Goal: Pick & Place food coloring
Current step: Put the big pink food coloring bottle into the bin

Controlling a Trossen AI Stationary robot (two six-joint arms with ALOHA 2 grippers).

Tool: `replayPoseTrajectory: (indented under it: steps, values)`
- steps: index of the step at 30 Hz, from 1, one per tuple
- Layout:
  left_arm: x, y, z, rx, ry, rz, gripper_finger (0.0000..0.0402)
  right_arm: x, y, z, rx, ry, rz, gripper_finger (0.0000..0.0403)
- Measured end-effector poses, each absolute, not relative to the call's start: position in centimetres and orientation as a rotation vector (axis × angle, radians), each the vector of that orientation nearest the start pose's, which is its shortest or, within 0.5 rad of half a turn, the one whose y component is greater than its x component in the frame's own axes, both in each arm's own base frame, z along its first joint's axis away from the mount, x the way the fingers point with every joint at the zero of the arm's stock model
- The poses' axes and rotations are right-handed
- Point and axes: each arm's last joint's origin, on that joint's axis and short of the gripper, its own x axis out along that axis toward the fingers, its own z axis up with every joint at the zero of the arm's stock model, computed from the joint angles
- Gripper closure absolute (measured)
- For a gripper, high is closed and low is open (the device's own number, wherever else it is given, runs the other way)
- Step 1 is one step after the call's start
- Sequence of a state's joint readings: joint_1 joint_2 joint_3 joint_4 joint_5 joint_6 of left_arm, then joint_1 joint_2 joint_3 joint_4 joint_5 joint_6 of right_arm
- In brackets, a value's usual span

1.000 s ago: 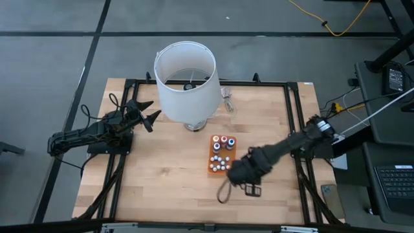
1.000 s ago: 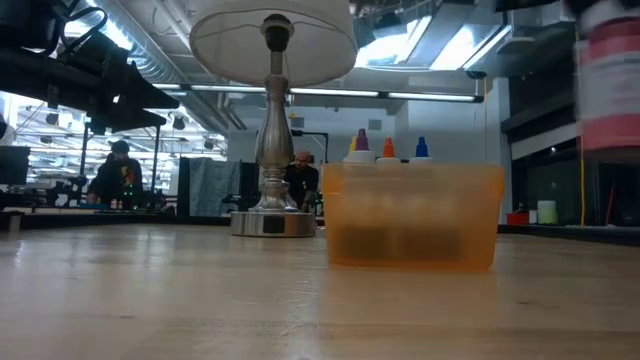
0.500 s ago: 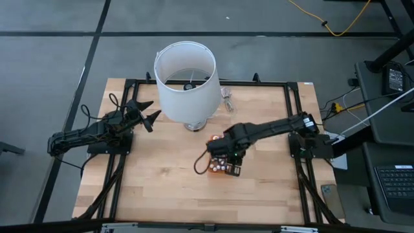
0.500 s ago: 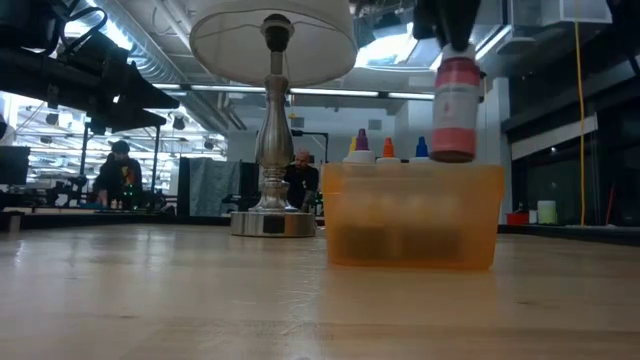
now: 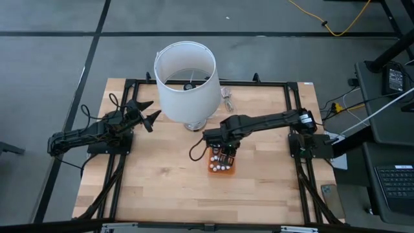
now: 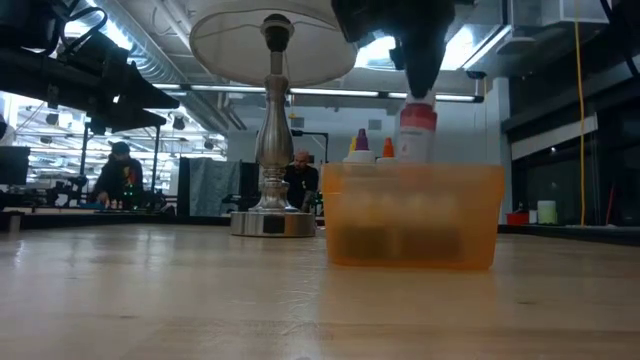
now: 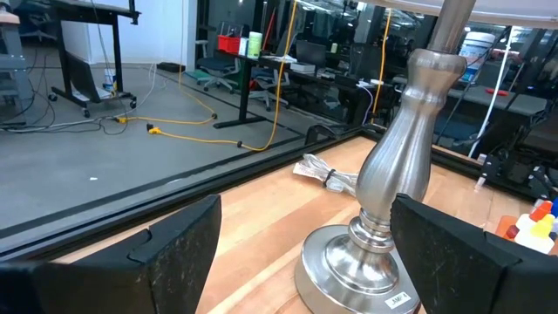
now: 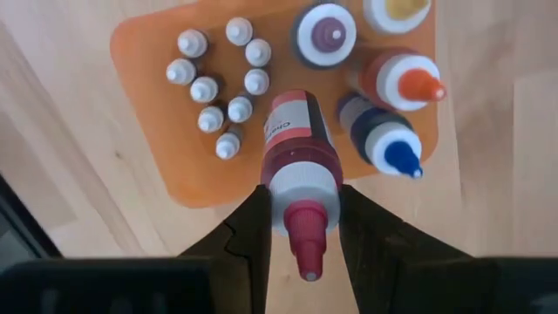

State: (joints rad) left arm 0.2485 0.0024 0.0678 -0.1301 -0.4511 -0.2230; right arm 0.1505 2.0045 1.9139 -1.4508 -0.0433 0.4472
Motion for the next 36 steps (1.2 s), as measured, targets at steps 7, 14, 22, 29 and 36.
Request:
replayPoseTrajectory:
  steps: [7,14,22,29,36]
  values:
    - [8.4,3.4,17.4,-0.207,-0.013,0.704,0.0080,38.0,5.2,26.5,0.268,1.556,-0.197,0.0290]
    - [8.4,3.4,17.4,-0.207,-0.013,0.704,0.0080,38.6,4.8,25.2,0.250,1.541,-0.186,0.0290]
    - [8.4,3.4,17.4,-0.207,-0.013,0.704,0.0080,39.4,4.3,23.4,0.230,1.579,-0.182,0.0290]
    - [8.4,3.4,17.4,-0.207,-0.013,0.704,0.0080,39.7,4.4,22.8,0.215,1.586,-0.185,0.0275]
    - [8.4,3.4,17.4,-0.207,-0.013,0.704,0.0079,39.7,4.1,22.8,0.163,1.566,-0.275,0.0204]
